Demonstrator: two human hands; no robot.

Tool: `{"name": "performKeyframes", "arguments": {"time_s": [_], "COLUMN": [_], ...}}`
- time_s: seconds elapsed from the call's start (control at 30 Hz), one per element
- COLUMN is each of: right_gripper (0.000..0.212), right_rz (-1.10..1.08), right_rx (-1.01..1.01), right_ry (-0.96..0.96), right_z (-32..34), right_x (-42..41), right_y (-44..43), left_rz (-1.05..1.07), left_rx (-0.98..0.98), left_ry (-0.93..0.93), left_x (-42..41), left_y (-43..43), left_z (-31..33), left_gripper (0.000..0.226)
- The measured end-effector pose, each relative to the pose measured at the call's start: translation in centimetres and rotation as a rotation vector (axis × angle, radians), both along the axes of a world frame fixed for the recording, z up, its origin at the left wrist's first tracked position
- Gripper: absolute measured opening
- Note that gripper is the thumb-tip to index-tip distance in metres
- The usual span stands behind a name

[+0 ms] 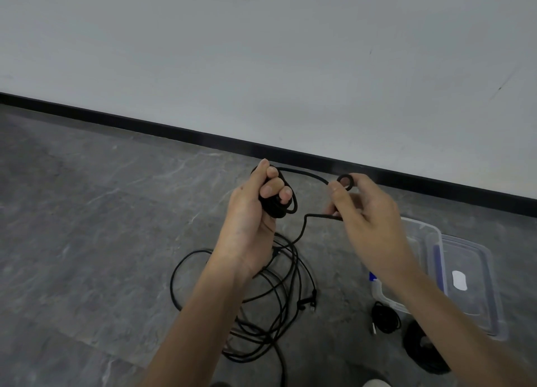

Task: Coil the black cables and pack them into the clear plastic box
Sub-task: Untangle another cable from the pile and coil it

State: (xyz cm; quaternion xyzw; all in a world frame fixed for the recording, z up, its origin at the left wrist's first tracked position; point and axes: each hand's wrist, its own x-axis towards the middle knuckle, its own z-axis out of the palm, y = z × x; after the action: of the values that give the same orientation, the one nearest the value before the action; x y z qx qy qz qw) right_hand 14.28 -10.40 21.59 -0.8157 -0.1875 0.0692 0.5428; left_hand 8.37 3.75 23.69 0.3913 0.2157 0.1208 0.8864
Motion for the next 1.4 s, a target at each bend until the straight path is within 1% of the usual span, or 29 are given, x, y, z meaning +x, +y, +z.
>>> {"name": "performKeyframes", "arguments": {"time_s": [0.17, 0.23, 0.33, 0.43, 0.5, 0.6, 0.73, 0.8, 0.83, 0.97, 1.07, 1.13, 1.2, 1.27, 1.33, 1.4], "right_gripper": [0.034, 0.038, 0.033, 0.027, 0.026, 0.027, 0.028, 0.028, 0.028, 0.032, 0.033, 0.032, 0.03, 0.027, 0.027, 0.028], "right_rz": [-0.08, -0.088, -0.08, -0.085, -0.106, -0.176, -0.242, -0.235, -0.219, -0.138, 0.005, 0.109, 0.179, 0.187, 0.128, 0.036], "right_rx": [-0.153, -0.18, -0.134, -0.001, 0.074, 0.151, 0.235, 0.231, 0.212, 0.056, -0.019, -0.118, -0.186, -0.17, -0.151, -0.124], "right_ry": [-0.109, -0.11, 0.004, 0.153, 0.201, 0.21, 0.235, 0.234, 0.223, 0.133, 0.206, 0.223, 0.187, 0.17, 0.166, 0.194], "right_z": [-0.3, -0.2, 0.0, -0.1, -0.1, 0.1, 0.2, 0.0, -0.1, -0.7, -1.0, -1.3, -1.5, -1.4, -1.3, -1.3], "right_x": [0.5, 0.6, 0.5, 0.3, 0.2, 0.6, 1.6, 1.8, 1.8, 1.6, 1.2, 0.8, 0.4, 0.2, 0.5, 1.0], "right_y": [-0.2, -0.3, -0.2, 0.2, 0.4, 0.3, -0.3, -0.5, -0.6, -0.4, -0.1, 0.1, 0.3, 0.5, 0.5, 0.2], "left_rz": [-0.054, -0.074, -0.074, -0.089, -0.139, -0.29, -0.613, -0.727, -0.746, -0.641, -0.544, -0.42, -0.264, -0.195, -0.23, -0.314], "left_rx": [0.035, 0.058, 0.077, 0.068, 0.075, 0.098, 0.179, 0.16, 0.114, -0.135, -0.293, -0.379, -0.371, -0.312, -0.27, -0.223], "left_ry": [0.004, 0.01, 0.022, 0.032, 0.039, 0.034, -0.016, -0.03, -0.035, -0.079, -0.145, -0.188, -0.177, -0.141, -0.084, 0.003], "left_x": [0.0, 0.0, 0.0, 0.0, -0.1, -0.3, -0.8, -1.0, -1.0, -0.5, -0.4, -0.3, -0.1, -0.1, -0.2, -0.3], "left_y": [-0.1, -0.2, -0.2, -0.1, -0.5, -1.4, -2.5, -3.1, -3.3, -2.7, -1.8, -1.1, -0.3, 0.4, 0.7, 0.7], "left_z": [-0.1, -0.1, -0.1, -0.1, 0.0, 0.0, -0.5, -0.4, -0.2, 0.2, 0.0, 0.1, 0.1, 0.3, 0.4, 0.3], "left_gripper": [0.033, 0.034, 0.033, 0.032, 0.027, 0.024, 0.031, 0.035, 0.036, 0.035, 0.03, 0.027, 0.031, 0.033, 0.034, 0.036]}}
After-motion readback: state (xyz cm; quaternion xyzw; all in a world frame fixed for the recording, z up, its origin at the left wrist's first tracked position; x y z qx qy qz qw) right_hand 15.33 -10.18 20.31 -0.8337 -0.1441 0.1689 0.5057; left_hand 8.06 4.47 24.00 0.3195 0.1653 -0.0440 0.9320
